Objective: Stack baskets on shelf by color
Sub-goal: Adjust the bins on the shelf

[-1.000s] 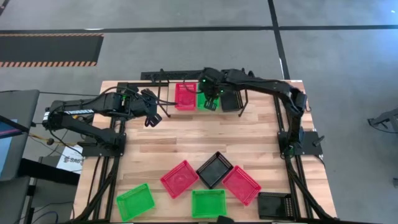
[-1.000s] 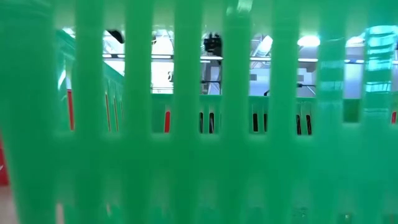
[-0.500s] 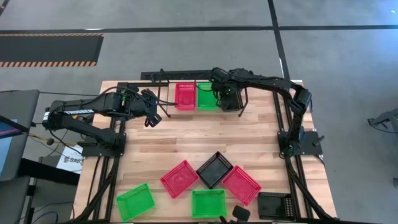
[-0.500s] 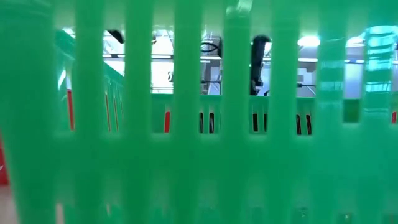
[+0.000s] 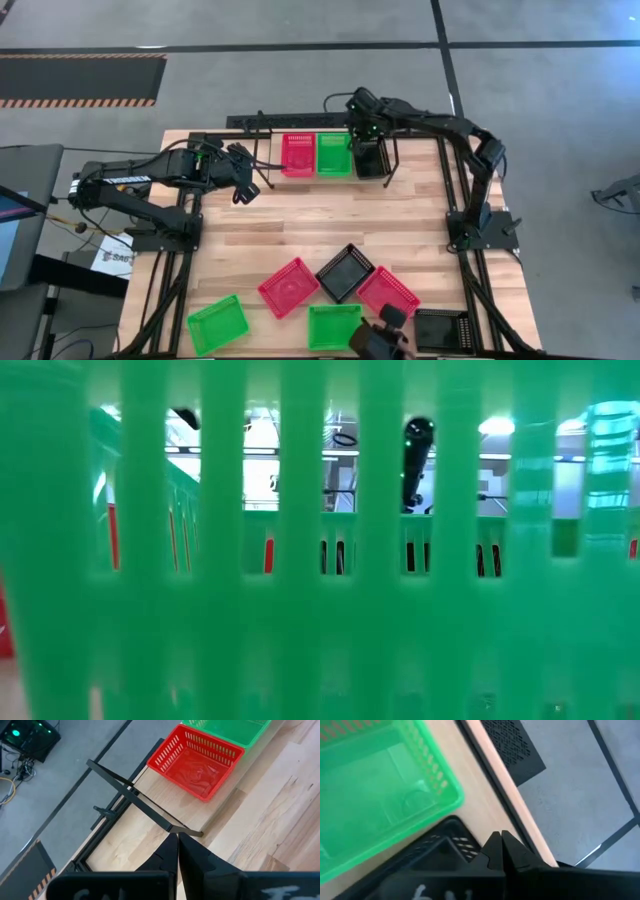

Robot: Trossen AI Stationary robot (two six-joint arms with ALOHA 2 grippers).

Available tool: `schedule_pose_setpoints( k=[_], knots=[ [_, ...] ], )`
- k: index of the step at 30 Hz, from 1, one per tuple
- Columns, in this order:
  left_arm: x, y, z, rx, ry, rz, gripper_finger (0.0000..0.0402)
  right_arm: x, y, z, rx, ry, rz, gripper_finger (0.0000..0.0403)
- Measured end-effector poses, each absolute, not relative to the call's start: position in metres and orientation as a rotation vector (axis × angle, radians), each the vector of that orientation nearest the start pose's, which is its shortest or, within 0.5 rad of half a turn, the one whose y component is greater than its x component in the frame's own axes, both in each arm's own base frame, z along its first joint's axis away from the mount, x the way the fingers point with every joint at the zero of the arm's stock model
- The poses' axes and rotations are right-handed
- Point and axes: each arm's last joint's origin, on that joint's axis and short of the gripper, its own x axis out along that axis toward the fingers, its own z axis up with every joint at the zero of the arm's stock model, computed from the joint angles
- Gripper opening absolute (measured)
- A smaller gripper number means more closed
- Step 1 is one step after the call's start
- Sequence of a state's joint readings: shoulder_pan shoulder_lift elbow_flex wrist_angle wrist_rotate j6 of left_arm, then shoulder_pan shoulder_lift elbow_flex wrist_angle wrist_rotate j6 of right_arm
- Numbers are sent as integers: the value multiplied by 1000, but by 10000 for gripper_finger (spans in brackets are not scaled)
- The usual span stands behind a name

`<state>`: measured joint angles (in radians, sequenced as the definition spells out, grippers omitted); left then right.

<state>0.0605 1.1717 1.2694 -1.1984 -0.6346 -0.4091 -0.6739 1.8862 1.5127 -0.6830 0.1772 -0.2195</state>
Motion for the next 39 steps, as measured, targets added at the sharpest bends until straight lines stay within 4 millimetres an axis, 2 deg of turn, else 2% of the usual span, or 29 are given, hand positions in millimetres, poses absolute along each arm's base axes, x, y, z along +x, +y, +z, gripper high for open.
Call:
schedule_pose_setpoints(
  k=[3, 5, 10, 15, 28, 39],
  knots=[
    [195, 29, 349, -38, 922, 824, 0, 304, -259, 237, 98, 1126, -662, 0],
    [195, 29, 349, -38, 922, 824, 0, 299, -255, 237, 162, 1150, -647, 0],
    [195, 29, 349, -38, 922, 824, 0, 292, -224, 251, 233, 1256, -572, 0],
    [195, 29, 349, -38, 921, 824, 0, 293, -197, 261, 291, 1285, -463, 0],
    [195, 29, 349, -11, 934, 809, 0, 312, -164, 230, 399, 1305, -381, 0],
    [195, 29, 349, -12, 936, 807, 0, 326, -166, 233, 362, 1158, -394, 0]
  ],
)
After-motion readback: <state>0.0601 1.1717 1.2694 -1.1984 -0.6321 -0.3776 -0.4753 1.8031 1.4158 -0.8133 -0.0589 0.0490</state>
